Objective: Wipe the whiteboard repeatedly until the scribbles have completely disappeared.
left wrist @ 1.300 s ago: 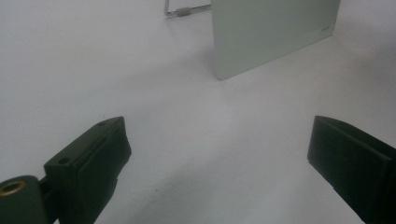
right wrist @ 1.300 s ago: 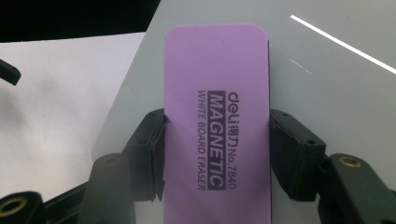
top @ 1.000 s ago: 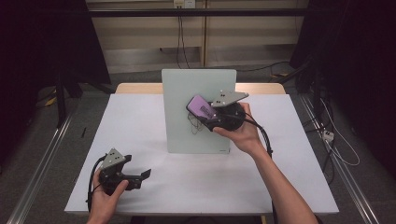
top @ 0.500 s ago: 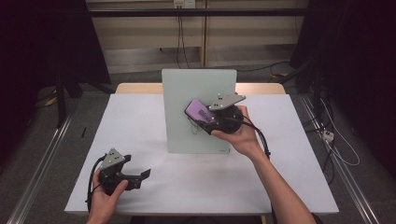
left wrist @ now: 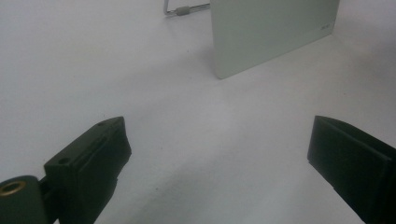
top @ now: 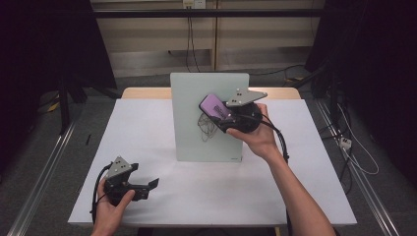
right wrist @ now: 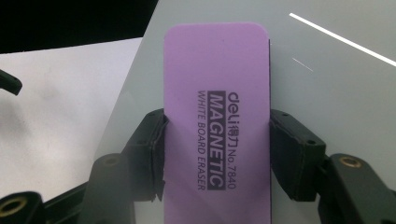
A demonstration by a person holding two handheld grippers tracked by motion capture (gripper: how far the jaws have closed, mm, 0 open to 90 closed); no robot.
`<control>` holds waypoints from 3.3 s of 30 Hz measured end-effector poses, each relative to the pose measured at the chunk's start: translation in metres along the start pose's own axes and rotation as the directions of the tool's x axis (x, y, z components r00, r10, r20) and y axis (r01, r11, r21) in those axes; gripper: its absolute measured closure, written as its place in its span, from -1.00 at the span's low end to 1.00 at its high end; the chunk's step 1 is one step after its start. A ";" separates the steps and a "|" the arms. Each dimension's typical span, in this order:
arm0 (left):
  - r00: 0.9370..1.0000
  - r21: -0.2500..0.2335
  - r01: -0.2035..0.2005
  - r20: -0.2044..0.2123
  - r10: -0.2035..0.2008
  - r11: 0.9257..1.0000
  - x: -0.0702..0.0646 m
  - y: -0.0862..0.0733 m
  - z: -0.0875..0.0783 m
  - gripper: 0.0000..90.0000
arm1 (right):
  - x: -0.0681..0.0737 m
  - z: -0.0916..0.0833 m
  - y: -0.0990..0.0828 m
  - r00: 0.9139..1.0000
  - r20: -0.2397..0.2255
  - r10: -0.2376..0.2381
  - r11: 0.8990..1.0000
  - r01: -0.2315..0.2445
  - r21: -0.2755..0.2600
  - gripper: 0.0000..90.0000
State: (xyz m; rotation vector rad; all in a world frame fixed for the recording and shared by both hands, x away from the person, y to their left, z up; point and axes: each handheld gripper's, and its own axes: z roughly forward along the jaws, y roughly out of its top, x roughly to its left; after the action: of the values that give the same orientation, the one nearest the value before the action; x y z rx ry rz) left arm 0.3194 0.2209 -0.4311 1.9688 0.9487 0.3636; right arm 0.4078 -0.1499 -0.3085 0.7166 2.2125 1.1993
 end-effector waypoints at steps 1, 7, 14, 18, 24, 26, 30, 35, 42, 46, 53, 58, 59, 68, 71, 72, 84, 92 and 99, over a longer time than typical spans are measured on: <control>1.000 -0.003 0.002 0.002 -0.002 1.000 0.000 0.000 0.000 -0.88 | 0.001 0.001 -0.001 1.000 -0.001 -0.003 1.000 0.003 0.004 -0.07; 1.000 0.003 0.000 0.000 0.000 1.000 -0.001 0.000 0.001 -0.88 | 0.010 0.008 -0.009 1.000 -0.017 -0.023 0.999 0.024 0.025 -0.07; 1.000 -0.003 0.002 -0.012 -0.002 1.000 0.000 0.000 0.000 -0.88 | 0.020 0.016 -0.018 0.998 -0.039 -0.044 0.998 0.046 0.049 -0.07; 1.000 -0.002 -0.002 -0.008 0.002 1.000 0.000 0.000 0.000 -0.88 | 0.026 0.021 -0.024 0.998 -0.049 -0.044 0.997 0.047 0.056 -0.07; 1.000 -0.002 0.001 -0.008 -0.001 1.000 0.000 0.000 0.000 -0.88 | 0.034 0.028 -0.030 0.996 -0.068 -0.050 0.996 0.055 0.072 -0.07; 1.000 -0.003 0.002 -0.012 -0.002 1.000 -0.001 0.000 0.000 -0.88 | 0.036 0.030 -0.032 0.996 -0.074 -0.053 0.995 0.058 0.078 -0.07; 1.000 -0.004 -0.001 -0.008 0.001 1.000 -0.001 0.000 0.000 -0.88 | 0.041 0.035 -0.035 0.995 -0.089 -0.053 0.994 0.061 0.089 -0.07; 1.000 -0.004 0.000 -0.010 0.000 1.000 -0.001 0.000 0.000 -0.88 | 0.046 0.040 -0.040 0.993 -0.106 -0.055 0.993 0.065 0.100 -0.07; 1.000 -0.005 0.002 -0.007 -0.003 1.000 0.000 0.000 0.000 -0.88 | 0.049 0.043 -0.040 0.991 -0.116 -0.065 0.990 0.079 0.118 -0.07; 1.000 -0.001 0.005 -0.010 -0.005 1.000 0.000 -0.001 0.001 -0.88 | 0.050 0.041 -0.037 0.991 -0.093 -0.091 0.988 0.102 0.119 -0.07; 1.000 0.004 0.000 -0.015 0.000 1.000 0.000 0.000 0.001 -0.88 | 0.031 0.025 -0.020 0.997 -0.038 -0.068 0.995 0.071 0.068 -0.07; 1.000 -0.003 0.004 -0.009 -0.005 1.000 0.000 0.000 0.001 -0.88 | 0.020 0.014 -0.010 0.998 -0.006 -0.065 0.997 0.065 0.049 -0.07; 1.000 -0.003 0.004 -0.009 -0.004 1.000 0.000 0.000 0.001 -0.88 | 0.018 0.013 -0.008 0.998 -0.001 -0.062 0.997 0.062 0.046 -0.07; 1.000 0.008 -0.004 -0.011 0.004 1.000 -0.001 0.000 0.002 -0.88 | 0.015 0.013 -0.003 0.999 0.007 -0.053 0.998 0.053 0.027 -0.07; 1.000 0.007 -0.008 -0.001 0.008 1.000 -0.001 0.000 0.003 -0.88 | 0.019 0.017 -0.004 0.998 0.001 -0.062 0.997 0.062 0.036 -0.07; 1.000 0.010 -0.008 -0.005 0.008 1.000 -0.001 0.000 0.002 -0.88 | 0.021 0.018 -0.005 0.998 -0.002 -0.069 0.997 0.069 0.041 -0.07; 1.000 0.001 -0.008 -0.002 0.008 1.000 -0.001 0.000 0.001 -0.88 | 0.024 0.025 -0.006 0.998 -0.026 -0.061 0.997 0.062 0.042 -0.07; 1.000 0.000 -0.007 -0.005 0.007 1.000 -0.001 0.000 0.001 -0.88 | 0.024 0.025 -0.003 0.998 -0.022 -0.054 0.998 0.055 0.027 -0.07; 1.000 0.006 -0.011 -0.006 0.011 1.000 -0.001 0.000 0.001 -0.88 | 0.036 0.036 -0.015 0.996 -0.063 -0.071 0.995 0.074 0.062 -0.07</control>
State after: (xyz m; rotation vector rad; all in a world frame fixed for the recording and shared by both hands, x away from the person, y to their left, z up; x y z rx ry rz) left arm 0.3192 0.2194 -0.4312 1.9804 0.9439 0.3736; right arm 0.4027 -0.1120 -0.3456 0.6269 2.3155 1.1330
